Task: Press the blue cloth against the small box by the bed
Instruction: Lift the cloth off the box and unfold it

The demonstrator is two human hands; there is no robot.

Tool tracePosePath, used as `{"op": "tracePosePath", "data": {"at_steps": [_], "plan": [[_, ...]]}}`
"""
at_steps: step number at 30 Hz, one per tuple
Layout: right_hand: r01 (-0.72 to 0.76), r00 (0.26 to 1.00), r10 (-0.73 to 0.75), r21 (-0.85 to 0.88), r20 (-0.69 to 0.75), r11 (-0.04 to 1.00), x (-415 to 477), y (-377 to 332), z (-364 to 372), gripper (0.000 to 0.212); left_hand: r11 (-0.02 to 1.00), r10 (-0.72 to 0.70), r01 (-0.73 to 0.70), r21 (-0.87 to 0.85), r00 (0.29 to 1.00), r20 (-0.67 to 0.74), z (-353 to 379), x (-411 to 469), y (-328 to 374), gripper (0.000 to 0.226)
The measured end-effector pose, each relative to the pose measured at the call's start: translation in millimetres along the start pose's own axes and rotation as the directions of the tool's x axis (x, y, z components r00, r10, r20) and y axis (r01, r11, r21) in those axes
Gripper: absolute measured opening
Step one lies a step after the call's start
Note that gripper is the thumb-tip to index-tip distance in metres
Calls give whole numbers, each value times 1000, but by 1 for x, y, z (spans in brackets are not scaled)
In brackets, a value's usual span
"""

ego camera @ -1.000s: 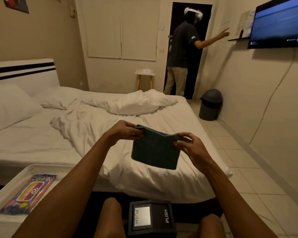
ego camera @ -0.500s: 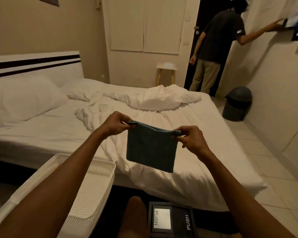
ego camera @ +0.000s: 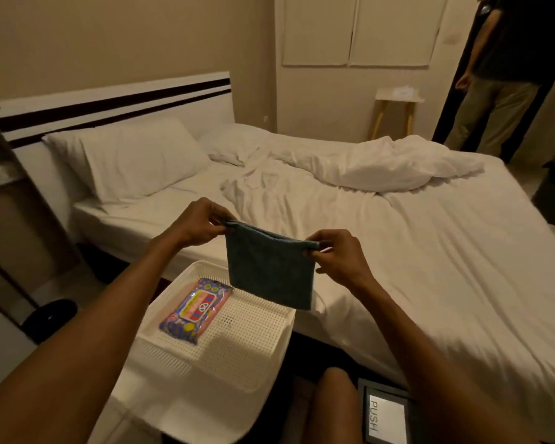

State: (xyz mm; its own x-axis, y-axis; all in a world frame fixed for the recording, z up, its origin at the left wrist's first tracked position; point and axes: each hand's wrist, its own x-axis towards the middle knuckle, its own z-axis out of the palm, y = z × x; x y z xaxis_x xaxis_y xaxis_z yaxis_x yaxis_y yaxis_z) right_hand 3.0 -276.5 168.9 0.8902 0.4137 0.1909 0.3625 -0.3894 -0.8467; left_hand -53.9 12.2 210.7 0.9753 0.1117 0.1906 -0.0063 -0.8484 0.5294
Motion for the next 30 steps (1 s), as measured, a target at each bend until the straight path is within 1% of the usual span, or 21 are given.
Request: {"op": "tracePosePath", "data": {"at_steps": [4,6,8,10,12,14,16,17,19,22,24,25,27,30], "plan": [[-35,998,33,34,46,999,15,4,35,10,997,-78,77,27,997,14,4,3,-37,23],[-50,997,49,19,62,999,21,12,51,11,992,-121,120,36,992,20,13,7,-57,21],[-62,996,62,1,68,998,26,22,63,16,985,-166,165,44,986,12,22,11,-73,20],[-70,995,70,-10,70,998,31,29,71,23,979,-202,202,24,979,-11,29,14,-81,20],[-86,995,86,1,59,996,34,36,76,25,973,-226,226,-38,974,-9,33,14,-87,20],[-92,994,92,2,61,996,29,46,81,24,957,-264,267,-118,964,40,37,6,-97,21],[-58,993,66,-79,96,995,12,58,92,24,946,-278,294,-135,952,127,46,-14,-113,26],[-34,988,55,-149,141,988,-1,66,99,23,949,-280,299,-97,944,175,54,-29,-123,28],[28,960,51,-277,274,961,-28,81,118,23,947,-315,319,29,913,260,77,-61,-140,25],[162,873,50,-384,485,909,-55,95,148,28,920,-390,336,200,836,386,111,-100,-158,20],[245,813,48,-416,580,876,-63,92,157,32,916,-391,287,279,793,467,123,-109,-161,21],[270,792,56,-432,608,860,-66,89,159,33,915,-389,262,307,777,495,125,-110,-159,22],[286,772,78,-454,631,844,-68,86,160,32,907,-396,230,352,749,531,125,-107,-152,23],[289,743,100,-452,662,844,-74,85,165,30,879,-440,218,424,713,545,122,-104,-148,26]]}}
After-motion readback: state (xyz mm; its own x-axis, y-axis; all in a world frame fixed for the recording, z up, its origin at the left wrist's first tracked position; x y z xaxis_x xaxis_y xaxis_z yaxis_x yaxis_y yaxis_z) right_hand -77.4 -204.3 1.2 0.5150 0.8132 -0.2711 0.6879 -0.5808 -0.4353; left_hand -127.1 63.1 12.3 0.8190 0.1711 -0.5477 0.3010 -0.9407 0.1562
